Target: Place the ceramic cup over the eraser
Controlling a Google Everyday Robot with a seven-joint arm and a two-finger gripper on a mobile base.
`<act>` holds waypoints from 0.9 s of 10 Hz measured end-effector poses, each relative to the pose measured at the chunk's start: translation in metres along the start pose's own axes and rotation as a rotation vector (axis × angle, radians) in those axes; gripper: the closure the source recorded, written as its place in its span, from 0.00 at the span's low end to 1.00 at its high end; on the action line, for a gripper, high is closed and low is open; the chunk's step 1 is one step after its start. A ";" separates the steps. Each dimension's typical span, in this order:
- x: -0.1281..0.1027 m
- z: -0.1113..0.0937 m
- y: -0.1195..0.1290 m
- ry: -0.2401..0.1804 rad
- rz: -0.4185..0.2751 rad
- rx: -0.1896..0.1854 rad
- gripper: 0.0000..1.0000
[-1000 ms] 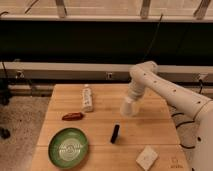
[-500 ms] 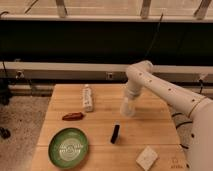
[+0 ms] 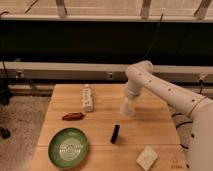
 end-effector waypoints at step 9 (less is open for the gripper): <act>-0.050 -0.108 -0.008 -0.043 -0.115 0.019 1.00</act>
